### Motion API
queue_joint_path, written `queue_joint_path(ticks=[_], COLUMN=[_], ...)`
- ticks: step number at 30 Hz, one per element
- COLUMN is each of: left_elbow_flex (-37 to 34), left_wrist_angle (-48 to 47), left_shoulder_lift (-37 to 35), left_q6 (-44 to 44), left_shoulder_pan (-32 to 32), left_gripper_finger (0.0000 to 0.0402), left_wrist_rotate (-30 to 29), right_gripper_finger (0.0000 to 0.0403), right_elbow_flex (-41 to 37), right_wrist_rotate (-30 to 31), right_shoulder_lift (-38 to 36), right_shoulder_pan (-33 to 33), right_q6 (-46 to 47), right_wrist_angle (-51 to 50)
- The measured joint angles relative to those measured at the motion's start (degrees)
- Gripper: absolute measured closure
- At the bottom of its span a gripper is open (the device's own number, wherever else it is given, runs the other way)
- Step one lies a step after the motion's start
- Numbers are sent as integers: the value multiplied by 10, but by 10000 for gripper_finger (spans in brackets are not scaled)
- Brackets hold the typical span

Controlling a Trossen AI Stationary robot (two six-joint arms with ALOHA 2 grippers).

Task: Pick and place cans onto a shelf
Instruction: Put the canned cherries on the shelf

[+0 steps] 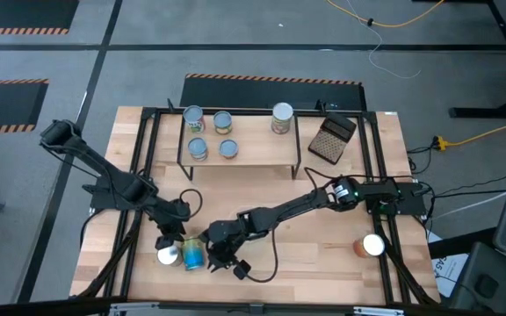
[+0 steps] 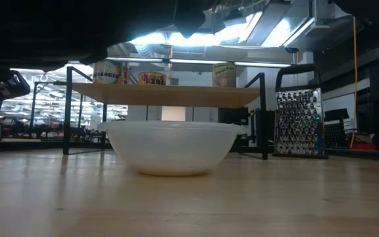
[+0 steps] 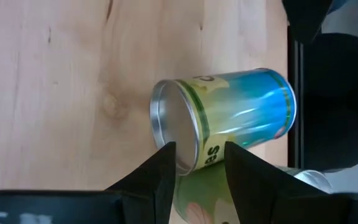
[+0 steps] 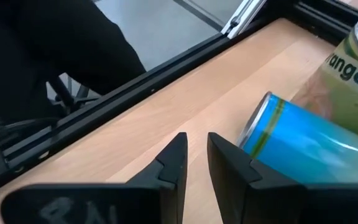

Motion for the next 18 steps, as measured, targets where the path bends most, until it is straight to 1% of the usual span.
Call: queue_joint_path(ticks=[4, 9, 12, 18], left_elbow_flex=[0, 0, 0, 0], left_wrist_angle=[1, 21, 25, 26], left_shoulder_lift=[10, 24, 30, 38], left_q6=[0, 0, 0, 0], left_shoulder_pan=[0, 0, 0, 0], left_gripper_finger=[273, 273, 273, 273], left_wrist_rotate=[0, 2, 13, 14], right_gripper_finger=[336, 336, 336, 336], right_elbow_flex=[1, 0, 0, 0], right_wrist_rotate=[4, 42, 44, 51], right_shoulder_lift=[7, 12, 18, 19], right_shoulder_pan=[0, 1, 1, 2], right_q6=[0, 0, 0, 1], right_wrist_angle=[0, 4, 7, 12])
